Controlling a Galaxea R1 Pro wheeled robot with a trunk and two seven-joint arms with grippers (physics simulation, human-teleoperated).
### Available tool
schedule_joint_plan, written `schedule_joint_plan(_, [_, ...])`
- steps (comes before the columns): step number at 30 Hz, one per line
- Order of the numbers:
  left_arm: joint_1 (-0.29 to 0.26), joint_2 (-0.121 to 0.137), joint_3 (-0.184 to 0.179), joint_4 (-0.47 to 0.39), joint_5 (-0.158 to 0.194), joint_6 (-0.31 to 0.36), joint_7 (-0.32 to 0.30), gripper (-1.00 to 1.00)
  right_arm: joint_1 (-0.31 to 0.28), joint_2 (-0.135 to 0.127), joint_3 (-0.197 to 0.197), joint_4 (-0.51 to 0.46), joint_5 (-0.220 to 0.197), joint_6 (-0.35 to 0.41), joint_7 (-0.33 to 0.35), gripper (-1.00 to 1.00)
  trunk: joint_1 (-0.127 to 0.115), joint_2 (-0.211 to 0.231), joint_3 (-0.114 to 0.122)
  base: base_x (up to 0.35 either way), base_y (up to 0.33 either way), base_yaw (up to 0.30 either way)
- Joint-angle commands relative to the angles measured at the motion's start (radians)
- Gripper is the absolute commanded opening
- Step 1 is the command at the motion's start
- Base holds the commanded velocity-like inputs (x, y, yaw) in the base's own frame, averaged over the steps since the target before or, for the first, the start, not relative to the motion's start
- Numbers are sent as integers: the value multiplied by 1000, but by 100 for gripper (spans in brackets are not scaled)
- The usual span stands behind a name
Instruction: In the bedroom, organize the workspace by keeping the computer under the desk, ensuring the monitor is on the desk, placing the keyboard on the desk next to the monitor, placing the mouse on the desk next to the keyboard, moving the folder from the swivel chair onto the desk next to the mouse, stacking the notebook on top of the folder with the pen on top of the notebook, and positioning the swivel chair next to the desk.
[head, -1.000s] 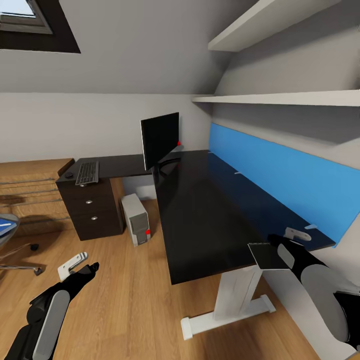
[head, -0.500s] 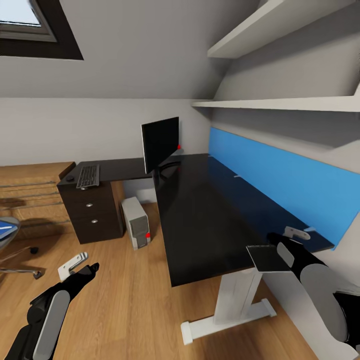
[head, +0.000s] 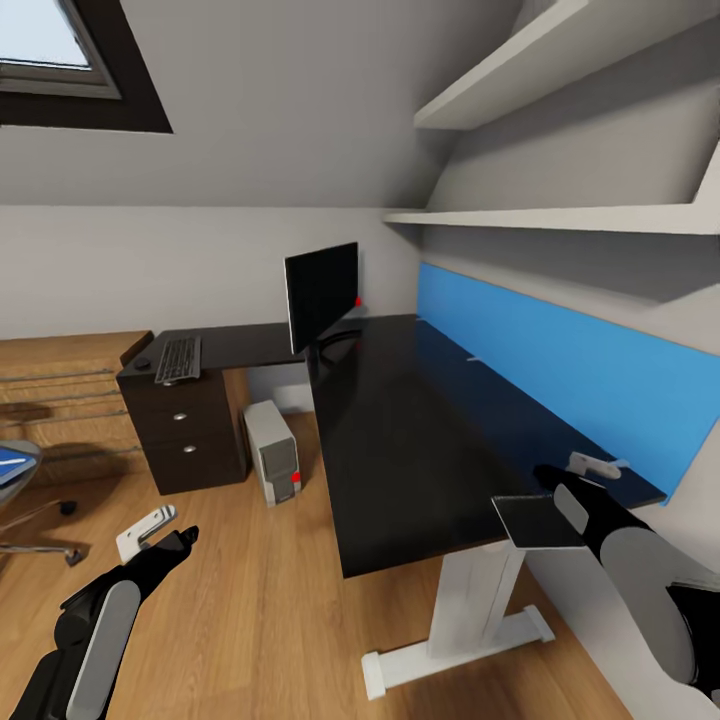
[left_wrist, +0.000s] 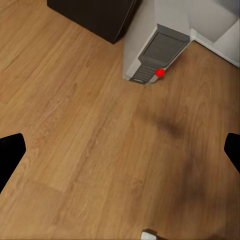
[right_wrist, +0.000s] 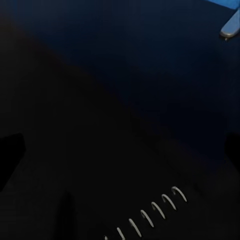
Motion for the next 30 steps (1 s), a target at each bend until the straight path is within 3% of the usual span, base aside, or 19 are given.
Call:
schedule_joint_plan(1, [-1,0,0,-1,11,3,9,100,0,0,-2,-3,-3,6,-3,100,0,0,1,0,0,0])
schedule_joint_plan(19, [-1,-1,-7,14,9,3,9,100,22,7,-4,-98,-3,74,-3,100,0,0,29,0,0,0])
schedule_joint_plan(27, [-1,-2,-8,20,9,3,9,100,120,8,-4,-305,-6,193,-4,100,0,0,41,0,0,0])
schedule_joint_plan(30, [-1,-2,-8,23,9,3,9,100,189,9,-4,-424,-9,235,-7,100,0,0,43,0,0,0])
